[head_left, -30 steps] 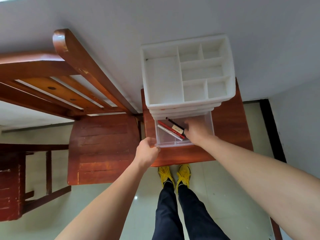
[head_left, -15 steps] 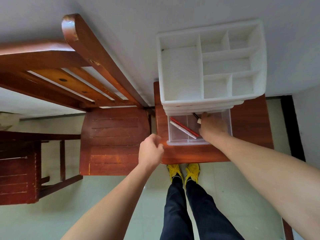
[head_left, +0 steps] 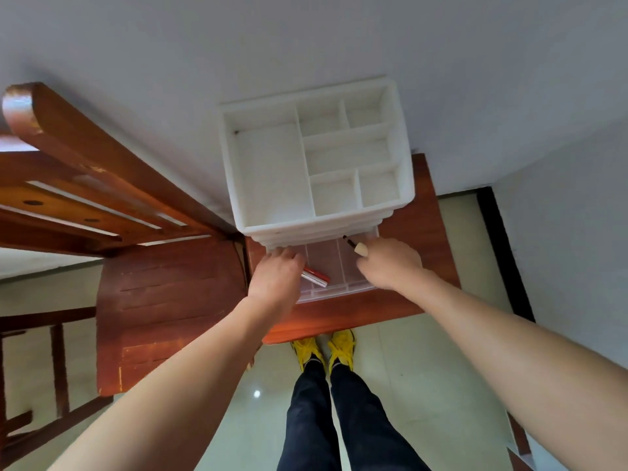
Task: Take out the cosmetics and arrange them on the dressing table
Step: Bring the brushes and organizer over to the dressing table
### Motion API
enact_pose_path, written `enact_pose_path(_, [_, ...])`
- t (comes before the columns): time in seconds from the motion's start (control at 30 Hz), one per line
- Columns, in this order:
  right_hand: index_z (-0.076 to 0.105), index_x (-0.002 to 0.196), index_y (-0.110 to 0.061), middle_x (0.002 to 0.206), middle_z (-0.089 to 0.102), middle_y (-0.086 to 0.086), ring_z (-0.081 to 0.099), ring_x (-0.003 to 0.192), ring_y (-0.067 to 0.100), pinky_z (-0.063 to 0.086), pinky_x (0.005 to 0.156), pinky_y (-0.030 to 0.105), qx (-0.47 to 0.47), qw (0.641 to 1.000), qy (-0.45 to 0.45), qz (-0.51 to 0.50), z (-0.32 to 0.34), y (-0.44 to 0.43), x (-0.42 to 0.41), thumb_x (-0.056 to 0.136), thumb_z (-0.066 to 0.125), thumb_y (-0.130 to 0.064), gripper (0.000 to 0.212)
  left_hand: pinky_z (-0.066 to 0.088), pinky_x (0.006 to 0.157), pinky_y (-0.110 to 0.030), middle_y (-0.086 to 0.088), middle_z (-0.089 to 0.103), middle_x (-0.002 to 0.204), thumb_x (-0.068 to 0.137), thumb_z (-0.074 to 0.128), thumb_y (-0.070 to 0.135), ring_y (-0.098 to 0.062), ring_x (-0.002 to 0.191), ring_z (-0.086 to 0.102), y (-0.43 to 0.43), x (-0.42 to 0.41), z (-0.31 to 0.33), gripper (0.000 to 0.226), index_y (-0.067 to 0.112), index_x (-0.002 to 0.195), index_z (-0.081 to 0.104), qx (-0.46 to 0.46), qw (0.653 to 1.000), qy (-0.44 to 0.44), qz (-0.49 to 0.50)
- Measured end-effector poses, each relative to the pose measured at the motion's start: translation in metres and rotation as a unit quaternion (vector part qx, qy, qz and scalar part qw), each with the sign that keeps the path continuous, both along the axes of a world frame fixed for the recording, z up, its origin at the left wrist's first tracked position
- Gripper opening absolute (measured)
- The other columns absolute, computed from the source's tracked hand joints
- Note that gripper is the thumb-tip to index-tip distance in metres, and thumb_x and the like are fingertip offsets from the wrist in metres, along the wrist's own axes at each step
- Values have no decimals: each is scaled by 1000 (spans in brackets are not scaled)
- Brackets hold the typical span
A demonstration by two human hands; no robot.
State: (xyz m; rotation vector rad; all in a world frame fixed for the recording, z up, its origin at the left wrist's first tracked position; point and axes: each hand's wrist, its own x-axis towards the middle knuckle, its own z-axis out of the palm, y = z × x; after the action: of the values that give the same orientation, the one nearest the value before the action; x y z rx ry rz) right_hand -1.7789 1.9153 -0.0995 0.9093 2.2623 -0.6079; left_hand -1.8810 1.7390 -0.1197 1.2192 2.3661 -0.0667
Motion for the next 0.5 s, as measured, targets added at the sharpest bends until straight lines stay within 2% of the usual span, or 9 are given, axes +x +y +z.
enact_pose_path(0.07, [55, 80, -20, 78, 61, 0, 61, 75, 26, 38, 57, 31, -28, 994, 43, -92, 3, 7, 22, 91, 48, -35, 20, 39, 99, -39, -8, 54, 126, 83, 54, 6, -30, 118, 48, 11, -2, -8, 45, 14, 128, 51, -52, 998, 18, -33])
enact_pose_path(0.17, [51, 64, -16, 58, 55, -3, 55, 56, 18, 32, 49, 28, -70, 959, 115, -250, 1, 9, 56, 91, 56, -42, 38, 36, 102, -41, -8, 48, 132, 85, 56, 10, -29, 123, 43, 25, 0, -21, 49, 17, 133, 46, -110, 991, 16, -75])
enact_pose_path(0.23, [57, 64, -9, 55, 54, 1, 51, 47, 17, 37, 48, 25, -125, 907, 149, -373, -7, 6, 73, 90, 64, -37, 40, 35, 102, -41, -7, 46, 135, 86, 57, 13, -28, 125, 41, 29, 2, -26, 50, 17, 134, 43, -128, 986, 27, -100])
enact_pose_path(0.3, [62, 70, -6, 58, 59, 6, 52, 44, 16, 41, 45, 24, -188, 835, 165, -490, -18, -1, 88, 90, 67, -26, 28, 34, 102, -40, -8, 43, 139, 88, 56, 14, -29, 128, 39, 31, 6, -30, 53, 15, 138, 39, -134, 983, 36, -119])
enact_pose_path(0.33, [62, 73, -7, 59, 59, 6, 51, 44, 16, 40, 44, 25, -201, 815, 166, -518, -23, -5, 94, 90, 67, -21, 23, 35, 102, -39, -9, 41, 140, 89, 55, 14, -30, 129, 38, 31, 8, -31, 54, 14, 140, 37, -136, 983, 34, -120])
enact_pose_path(0.4, [60, 72, -9, 59, 56, 4, 46, 46, 15, 36, 47, 28, -196, 808, 159, -533, -31, -16, 103, 88, 68, -18, 20, 37, 99, -39, -10, 43, 139, 92, 51, 15, -32, 127, 41, 31, 11, -34, 50, 13, 139, 35, -140, 983, 27, -115])
enact_pose_path(0.5, [60, 71, -11, 59, 50, 0, 42, 49, 14, 32, 49, 28, -188, 795, 149, -557, -35, -27, 105, 86, 69, -25, 23, 45, 88, -41, -12, 51, 131, 93, 46, 15, -33, 117, 52, 33, 10, -42, 41, 12, 134, 40, -127, 987, 8, -93])
